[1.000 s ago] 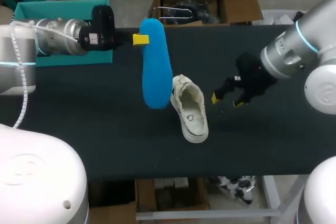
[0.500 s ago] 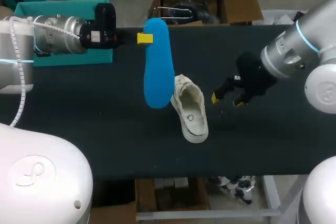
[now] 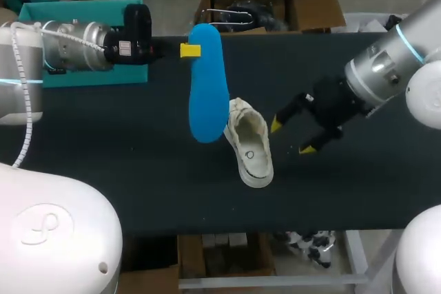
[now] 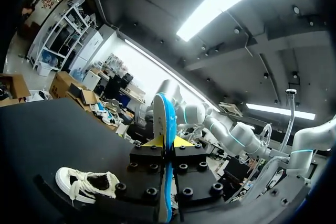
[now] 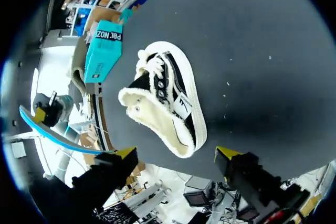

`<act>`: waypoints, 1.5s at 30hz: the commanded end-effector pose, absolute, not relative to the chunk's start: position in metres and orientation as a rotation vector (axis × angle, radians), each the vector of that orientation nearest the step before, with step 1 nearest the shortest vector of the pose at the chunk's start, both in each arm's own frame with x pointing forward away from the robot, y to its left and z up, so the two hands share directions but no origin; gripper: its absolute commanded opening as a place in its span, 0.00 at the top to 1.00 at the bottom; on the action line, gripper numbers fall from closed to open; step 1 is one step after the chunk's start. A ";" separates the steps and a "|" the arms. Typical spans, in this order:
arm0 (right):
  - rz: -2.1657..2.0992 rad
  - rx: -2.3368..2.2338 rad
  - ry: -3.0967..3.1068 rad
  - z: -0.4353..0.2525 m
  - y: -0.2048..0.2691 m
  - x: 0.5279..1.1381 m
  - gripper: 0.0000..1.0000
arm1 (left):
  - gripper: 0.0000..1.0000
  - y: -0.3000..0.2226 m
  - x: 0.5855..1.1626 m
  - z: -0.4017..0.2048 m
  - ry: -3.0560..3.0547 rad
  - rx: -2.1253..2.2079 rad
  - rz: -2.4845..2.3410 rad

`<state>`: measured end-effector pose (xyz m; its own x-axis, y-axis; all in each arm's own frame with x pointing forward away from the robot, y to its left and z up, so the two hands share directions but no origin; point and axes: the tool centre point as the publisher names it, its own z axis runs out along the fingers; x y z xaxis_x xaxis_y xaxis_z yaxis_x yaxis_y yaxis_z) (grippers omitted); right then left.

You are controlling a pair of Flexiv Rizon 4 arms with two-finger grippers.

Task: Open the shoe tongue, take the insole out of the shoe, put the insole back into the shoe, and pack the shoe into the shoebox

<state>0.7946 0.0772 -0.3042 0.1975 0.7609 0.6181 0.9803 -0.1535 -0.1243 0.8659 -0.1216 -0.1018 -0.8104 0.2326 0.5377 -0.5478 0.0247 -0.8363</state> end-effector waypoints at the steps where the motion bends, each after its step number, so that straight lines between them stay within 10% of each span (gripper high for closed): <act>1: -0.533 -1.959 -1.603 -0.303 0.075 0.801 0.00 | 1.00 -0.122 0.865 -0.101 -1.760 0.325 1.843; 45: -0.271 -2.210 -0.465 -0.269 0.111 0.808 0.00 | 1.00 -0.122 0.865 -0.101 -1.760 0.325 1.843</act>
